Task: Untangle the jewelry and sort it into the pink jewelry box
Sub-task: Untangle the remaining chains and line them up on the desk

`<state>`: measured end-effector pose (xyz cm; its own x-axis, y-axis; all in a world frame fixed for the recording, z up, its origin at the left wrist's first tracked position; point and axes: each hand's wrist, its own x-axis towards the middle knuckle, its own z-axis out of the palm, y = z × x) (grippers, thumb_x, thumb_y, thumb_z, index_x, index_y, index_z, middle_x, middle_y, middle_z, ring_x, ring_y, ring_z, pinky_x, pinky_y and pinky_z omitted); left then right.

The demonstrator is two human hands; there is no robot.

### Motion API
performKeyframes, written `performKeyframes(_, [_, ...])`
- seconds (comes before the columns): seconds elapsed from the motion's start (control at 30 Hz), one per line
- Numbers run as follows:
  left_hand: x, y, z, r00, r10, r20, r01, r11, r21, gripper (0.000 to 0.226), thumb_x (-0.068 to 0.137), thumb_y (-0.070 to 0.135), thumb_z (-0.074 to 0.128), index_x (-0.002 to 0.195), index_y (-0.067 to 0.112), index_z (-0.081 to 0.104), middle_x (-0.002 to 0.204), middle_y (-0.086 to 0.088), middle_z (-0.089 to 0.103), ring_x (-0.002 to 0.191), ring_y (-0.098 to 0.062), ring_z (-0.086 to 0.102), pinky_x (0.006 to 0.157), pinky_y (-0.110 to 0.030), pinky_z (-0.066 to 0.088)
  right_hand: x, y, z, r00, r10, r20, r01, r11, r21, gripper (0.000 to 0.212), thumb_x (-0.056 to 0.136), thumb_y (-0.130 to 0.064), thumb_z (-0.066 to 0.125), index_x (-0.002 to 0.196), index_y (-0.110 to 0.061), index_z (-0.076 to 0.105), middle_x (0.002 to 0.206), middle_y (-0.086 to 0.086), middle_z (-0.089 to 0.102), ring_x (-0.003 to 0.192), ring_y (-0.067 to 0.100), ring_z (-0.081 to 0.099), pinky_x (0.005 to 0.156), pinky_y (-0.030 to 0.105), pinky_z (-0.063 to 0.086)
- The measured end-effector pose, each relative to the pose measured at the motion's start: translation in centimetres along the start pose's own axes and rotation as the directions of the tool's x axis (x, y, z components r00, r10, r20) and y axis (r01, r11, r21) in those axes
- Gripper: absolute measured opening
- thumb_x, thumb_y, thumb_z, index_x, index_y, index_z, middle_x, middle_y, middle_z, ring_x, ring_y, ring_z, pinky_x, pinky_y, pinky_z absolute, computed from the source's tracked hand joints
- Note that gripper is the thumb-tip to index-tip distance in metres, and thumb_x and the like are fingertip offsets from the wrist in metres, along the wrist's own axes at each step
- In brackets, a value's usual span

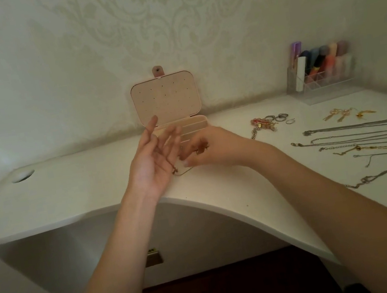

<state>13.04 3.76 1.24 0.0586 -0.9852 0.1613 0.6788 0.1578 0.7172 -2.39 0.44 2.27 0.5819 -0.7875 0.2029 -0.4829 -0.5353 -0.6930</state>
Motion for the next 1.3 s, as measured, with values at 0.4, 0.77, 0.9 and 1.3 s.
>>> performKeyframes(0.4, [0.1,0.8,1.2,1.000,0.003,-0.029,-0.006,0.994,-0.113,0.032,0.103,0.011,0.027,0.126,0.011,0.049,0.097,-0.010,0.073,0.097,-0.027,0.069,0.082,-0.030,0.057,-0.4,-0.6,-0.3,1.000,0.004,0.012,-0.009,0.925,0.379,0.017,0.087,-0.012,0.067,0.099,0.000,0.068,0.074,0.006,0.067,0.063,0.006,0.060,0.067,0.015,0.050])
performKeyframes(0.77, [0.1,1.1,1.8,0.998,0.002,-0.063,-0.005,0.999,-0.046,0.034,0.103,0.015,0.027,0.130,0.008,0.047,0.100,-0.008,0.073,0.100,-0.024,0.068,0.084,-0.027,0.056,-0.8,-1.1,-0.3,0.987,-0.025,0.160,-0.048,0.898,0.438,0.018,0.093,-0.021,0.059,0.077,-0.017,0.067,0.065,0.000,0.055,0.059,0.006,0.049,0.062,0.016,0.044])
performKeyframes(0.9, [-0.4,0.9,2.0,0.968,-0.087,-0.234,0.176,0.903,0.392,0.047,0.099,0.041,0.038,0.118,0.004,0.058,0.086,-0.008,0.073,0.081,-0.023,0.067,0.064,-0.028,0.056,-0.7,-1.0,-0.7,0.988,0.040,0.147,-0.106,0.871,0.480,0.017,0.091,-0.025,0.061,0.092,-0.010,0.069,0.077,-0.001,0.060,0.064,0.004,0.052,0.063,0.017,0.043])
performKeyframes(1.3, [-2.0,0.7,1.4,0.957,0.269,-0.104,-0.040,0.481,0.876,0.017,0.085,0.022,0.059,0.081,0.010,0.069,0.081,-0.007,0.071,0.078,-0.021,0.068,0.071,-0.032,0.056,-0.6,-1.9,-1.6,0.984,0.174,-0.040,-0.106,0.749,0.654,0.015,0.093,-0.016,0.056,0.084,-0.009,0.066,0.071,0.002,0.061,0.058,0.010,0.049,0.056,0.018,0.039])
